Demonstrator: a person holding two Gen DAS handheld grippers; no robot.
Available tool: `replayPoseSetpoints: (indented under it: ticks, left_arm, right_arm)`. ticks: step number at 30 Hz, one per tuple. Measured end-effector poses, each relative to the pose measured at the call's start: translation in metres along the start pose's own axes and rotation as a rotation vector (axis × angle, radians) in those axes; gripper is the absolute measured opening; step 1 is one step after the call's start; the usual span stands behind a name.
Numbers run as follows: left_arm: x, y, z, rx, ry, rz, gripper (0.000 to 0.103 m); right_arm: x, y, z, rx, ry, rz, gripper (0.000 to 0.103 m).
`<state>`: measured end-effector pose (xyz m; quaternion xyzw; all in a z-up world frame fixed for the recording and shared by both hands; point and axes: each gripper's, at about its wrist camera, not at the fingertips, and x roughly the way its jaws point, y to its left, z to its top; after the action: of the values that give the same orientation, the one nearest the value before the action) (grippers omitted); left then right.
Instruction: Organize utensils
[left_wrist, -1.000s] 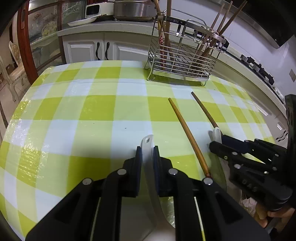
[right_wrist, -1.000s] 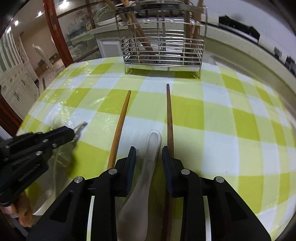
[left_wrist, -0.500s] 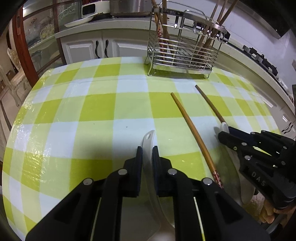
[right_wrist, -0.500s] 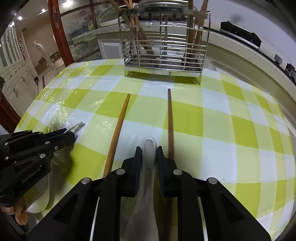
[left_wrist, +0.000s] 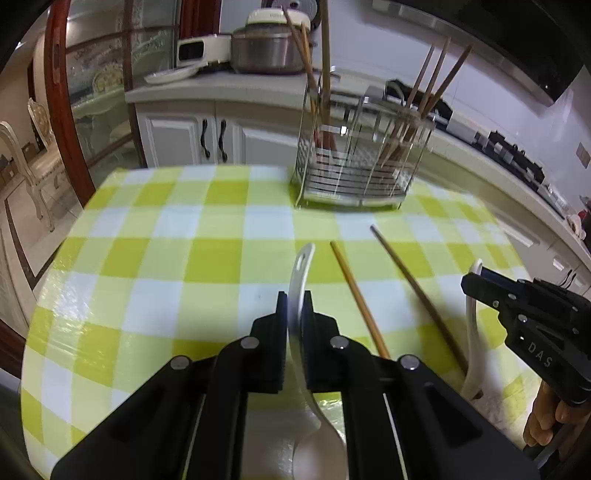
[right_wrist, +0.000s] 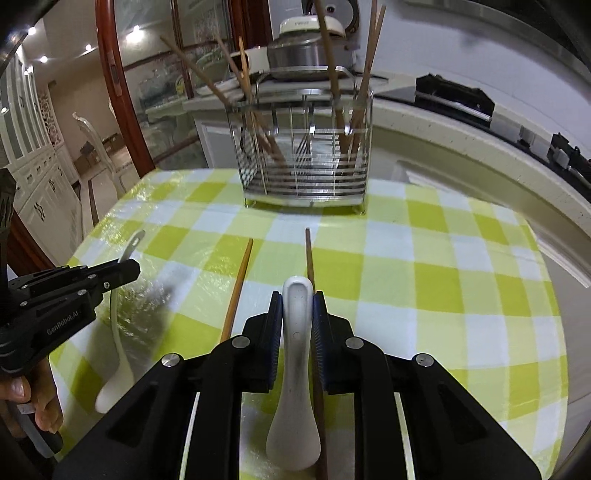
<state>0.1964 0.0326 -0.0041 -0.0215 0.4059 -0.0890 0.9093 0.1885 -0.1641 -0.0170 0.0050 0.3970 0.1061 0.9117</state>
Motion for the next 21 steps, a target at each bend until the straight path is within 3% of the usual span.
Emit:
replayPoseSetpoints:
  ticks: [9,21]
  left_arm:
    - [-0.036,-0.009,0.012,0.006,-0.077,0.003,0.005]
    - [-0.059,-0.016,0.013,0.012,-0.120,0.009,0.004]
  right_arm:
    - [-0.035,-0.005,0.007,0.005,-0.071,-0.007,0.017]
    - [-0.055,-0.006,0.007,0.009,-0.111,-0.007,0.017]
